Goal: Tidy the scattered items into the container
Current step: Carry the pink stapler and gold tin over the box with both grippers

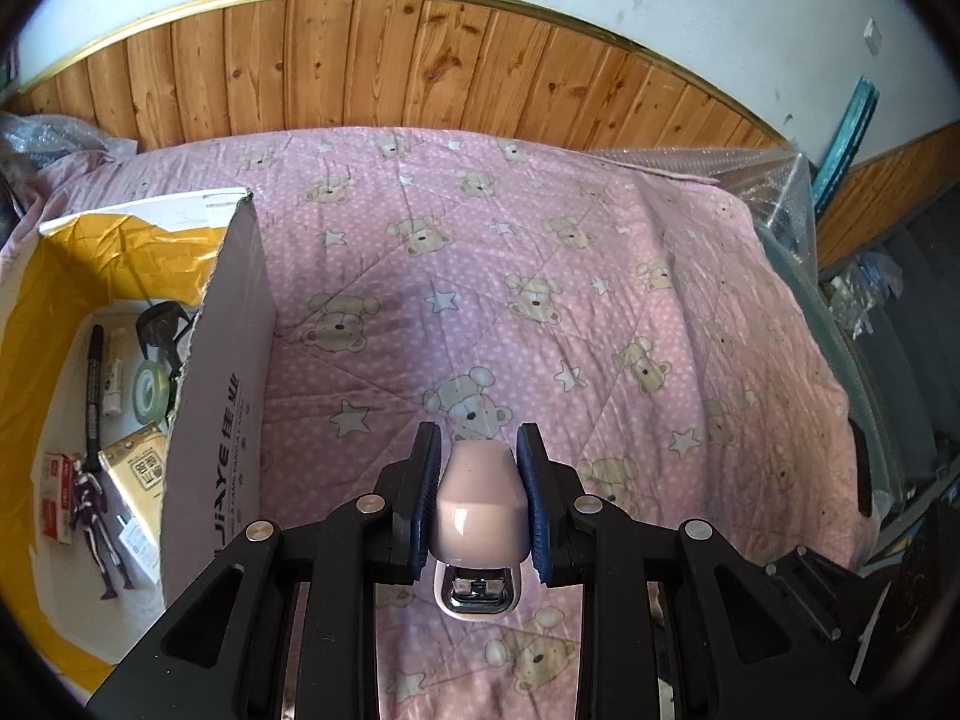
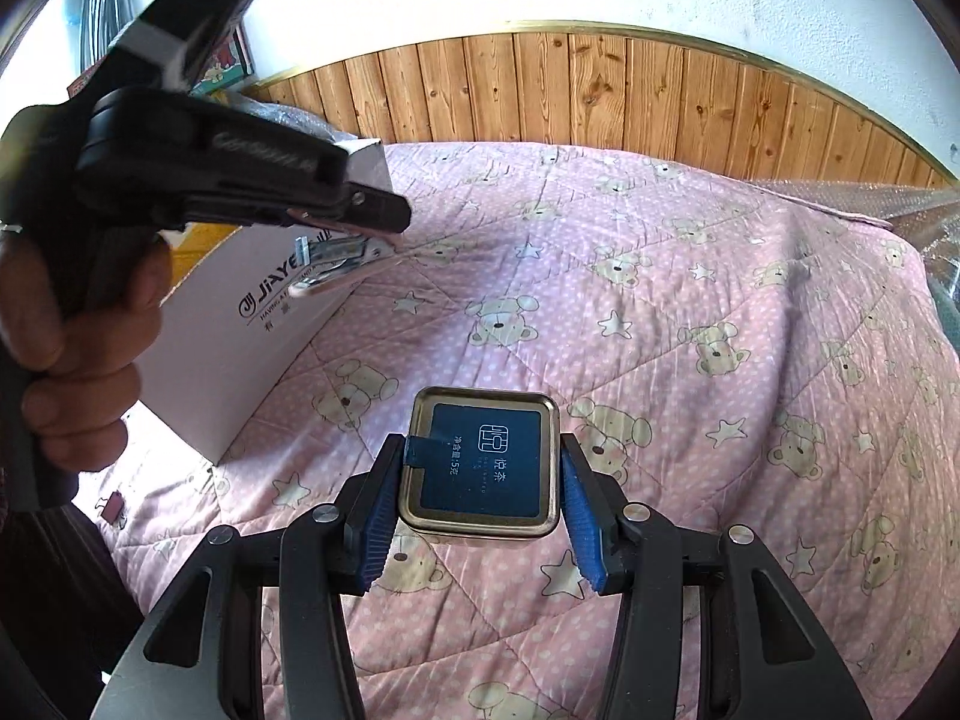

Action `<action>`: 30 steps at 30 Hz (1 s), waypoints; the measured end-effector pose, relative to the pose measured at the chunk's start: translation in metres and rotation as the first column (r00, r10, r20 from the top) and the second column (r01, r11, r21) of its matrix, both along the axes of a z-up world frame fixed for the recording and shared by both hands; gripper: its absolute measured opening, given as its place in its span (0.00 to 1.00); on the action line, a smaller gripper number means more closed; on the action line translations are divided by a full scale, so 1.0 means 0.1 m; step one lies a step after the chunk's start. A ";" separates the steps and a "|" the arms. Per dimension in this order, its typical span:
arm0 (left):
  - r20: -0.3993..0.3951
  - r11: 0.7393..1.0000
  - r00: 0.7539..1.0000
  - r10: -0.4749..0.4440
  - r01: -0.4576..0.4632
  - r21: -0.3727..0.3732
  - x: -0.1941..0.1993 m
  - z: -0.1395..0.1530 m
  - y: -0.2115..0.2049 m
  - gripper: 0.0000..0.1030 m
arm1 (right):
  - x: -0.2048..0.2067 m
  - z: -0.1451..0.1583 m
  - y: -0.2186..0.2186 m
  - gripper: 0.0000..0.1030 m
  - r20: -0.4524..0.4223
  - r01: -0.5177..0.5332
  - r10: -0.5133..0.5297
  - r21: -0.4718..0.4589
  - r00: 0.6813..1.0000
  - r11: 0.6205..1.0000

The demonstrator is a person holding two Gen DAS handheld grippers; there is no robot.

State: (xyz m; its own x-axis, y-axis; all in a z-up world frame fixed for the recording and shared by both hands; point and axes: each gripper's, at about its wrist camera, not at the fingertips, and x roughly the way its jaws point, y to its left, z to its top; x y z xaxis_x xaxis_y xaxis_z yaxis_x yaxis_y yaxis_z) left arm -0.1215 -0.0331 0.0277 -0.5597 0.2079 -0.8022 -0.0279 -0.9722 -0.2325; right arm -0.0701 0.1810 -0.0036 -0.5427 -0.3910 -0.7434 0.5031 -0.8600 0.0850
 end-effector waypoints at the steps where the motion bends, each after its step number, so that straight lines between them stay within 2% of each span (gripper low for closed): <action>1: -0.004 1.000 1.000 -0.002 0.002 0.000 0.05 0.03 -0.01 0.26 | 0.01 0.02 -0.01 0.49 -0.003 -0.006 0.006 -0.004 1.000 1.000; 7: -0.030 1.000 1.000 0.001 -0.002 -0.021 0.32 0.15 -0.13 0.26 | 0.03 0.15 -0.09 0.49 -0.013 -0.044 0.044 -0.031 0.999 0.999; 18: -0.069 0.998 0.996 0.055 -0.053 0.024 0.67 0.32 -0.53 0.26 | 0.05 0.60 -0.47 0.49 -0.094 -0.124 0.121 -0.023 0.988 0.992; 30: -0.109 0.985 0.981 0.160 -0.151 0.088 0.78 0.55 -1.23 0.26 | -0.10 0.84 -0.79 0.49 -0.049 -0.178 0.175 -0.070 0.983 0.981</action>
